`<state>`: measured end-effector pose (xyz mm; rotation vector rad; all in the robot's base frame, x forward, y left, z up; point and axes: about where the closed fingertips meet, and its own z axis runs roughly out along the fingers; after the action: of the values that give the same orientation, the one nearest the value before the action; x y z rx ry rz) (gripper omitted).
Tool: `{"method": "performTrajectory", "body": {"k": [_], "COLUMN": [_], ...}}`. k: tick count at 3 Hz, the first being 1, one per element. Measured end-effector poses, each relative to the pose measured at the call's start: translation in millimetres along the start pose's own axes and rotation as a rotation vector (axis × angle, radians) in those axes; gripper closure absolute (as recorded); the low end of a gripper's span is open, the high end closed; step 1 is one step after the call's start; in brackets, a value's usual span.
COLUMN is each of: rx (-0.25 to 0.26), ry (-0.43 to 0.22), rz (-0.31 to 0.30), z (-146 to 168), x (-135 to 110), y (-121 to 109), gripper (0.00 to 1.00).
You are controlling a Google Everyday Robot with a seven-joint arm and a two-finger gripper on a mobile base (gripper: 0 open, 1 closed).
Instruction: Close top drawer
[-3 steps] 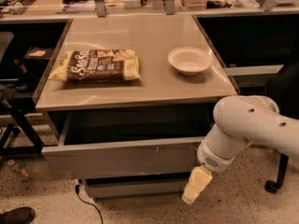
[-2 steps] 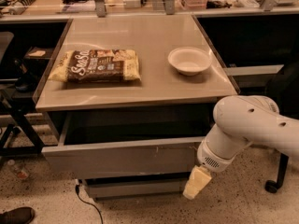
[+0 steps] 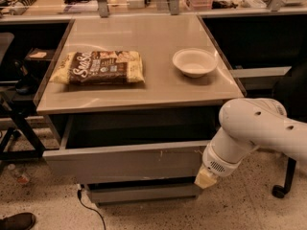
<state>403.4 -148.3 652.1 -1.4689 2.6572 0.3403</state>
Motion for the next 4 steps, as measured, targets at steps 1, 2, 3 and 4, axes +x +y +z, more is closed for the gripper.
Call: {"method": "performTrajectory", "body": {"k": [1,2,3,4], "rx": [0.012,0.055,0.082,0.093], "ry": [0.005,-0.005,-0.016,-0.023], "rz": [-0.027,-0.047,-0.059,-0.066], "z": [3,11,14,13], "x": [-14,-38,-53,-63], "y": [-6,-24,-35,-41], "gripper": [0.88,1.0,1.0,1.0]}}
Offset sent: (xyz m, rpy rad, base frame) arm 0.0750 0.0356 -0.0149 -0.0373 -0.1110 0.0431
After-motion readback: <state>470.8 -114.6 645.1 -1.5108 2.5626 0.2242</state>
